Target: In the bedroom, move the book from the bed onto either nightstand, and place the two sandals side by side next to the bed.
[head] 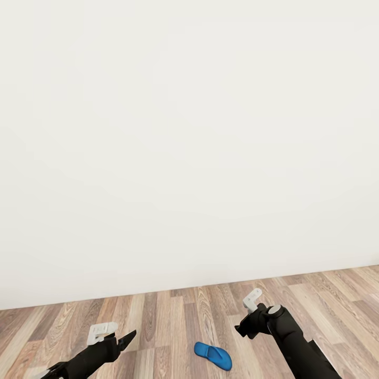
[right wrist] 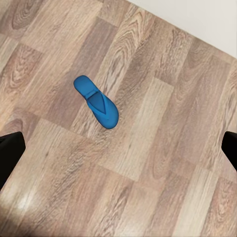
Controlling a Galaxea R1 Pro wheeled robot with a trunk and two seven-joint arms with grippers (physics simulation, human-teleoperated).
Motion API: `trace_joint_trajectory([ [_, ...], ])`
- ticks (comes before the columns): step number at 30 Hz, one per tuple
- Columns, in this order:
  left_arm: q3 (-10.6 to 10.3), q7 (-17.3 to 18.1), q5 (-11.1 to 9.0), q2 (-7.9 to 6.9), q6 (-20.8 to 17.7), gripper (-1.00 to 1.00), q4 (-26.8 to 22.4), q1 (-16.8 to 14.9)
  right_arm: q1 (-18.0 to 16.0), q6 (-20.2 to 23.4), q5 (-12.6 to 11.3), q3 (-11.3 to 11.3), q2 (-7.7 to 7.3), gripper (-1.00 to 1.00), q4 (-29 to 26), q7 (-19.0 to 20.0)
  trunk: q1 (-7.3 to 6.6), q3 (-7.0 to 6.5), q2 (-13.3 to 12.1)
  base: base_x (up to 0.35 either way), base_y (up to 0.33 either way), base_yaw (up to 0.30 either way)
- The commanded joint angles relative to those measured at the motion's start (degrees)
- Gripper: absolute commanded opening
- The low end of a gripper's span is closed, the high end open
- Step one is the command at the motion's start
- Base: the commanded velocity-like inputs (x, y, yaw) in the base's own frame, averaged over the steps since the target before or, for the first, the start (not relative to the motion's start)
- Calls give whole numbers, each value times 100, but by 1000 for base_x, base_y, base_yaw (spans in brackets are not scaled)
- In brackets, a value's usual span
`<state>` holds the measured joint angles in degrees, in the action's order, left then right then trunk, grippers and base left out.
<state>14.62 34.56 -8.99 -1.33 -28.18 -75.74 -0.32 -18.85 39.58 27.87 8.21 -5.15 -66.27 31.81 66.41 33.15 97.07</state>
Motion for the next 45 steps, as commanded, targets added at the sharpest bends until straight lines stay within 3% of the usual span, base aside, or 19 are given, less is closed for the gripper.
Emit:
trace_joint_trajectory([
  [1, 6, 9, -41, 1, -47, 100, -2, -3, -4, 14, 60, 7, -4, 100, -8, 46, 22, 25, 45, 0, 0, 0],
  [45, 14, -9, -41, 2, -39, 100, 121, -3, -4, 13, 69, 41, -2, 100, 9, 18, 989, 814, 1809, 0, 0, 0],
])
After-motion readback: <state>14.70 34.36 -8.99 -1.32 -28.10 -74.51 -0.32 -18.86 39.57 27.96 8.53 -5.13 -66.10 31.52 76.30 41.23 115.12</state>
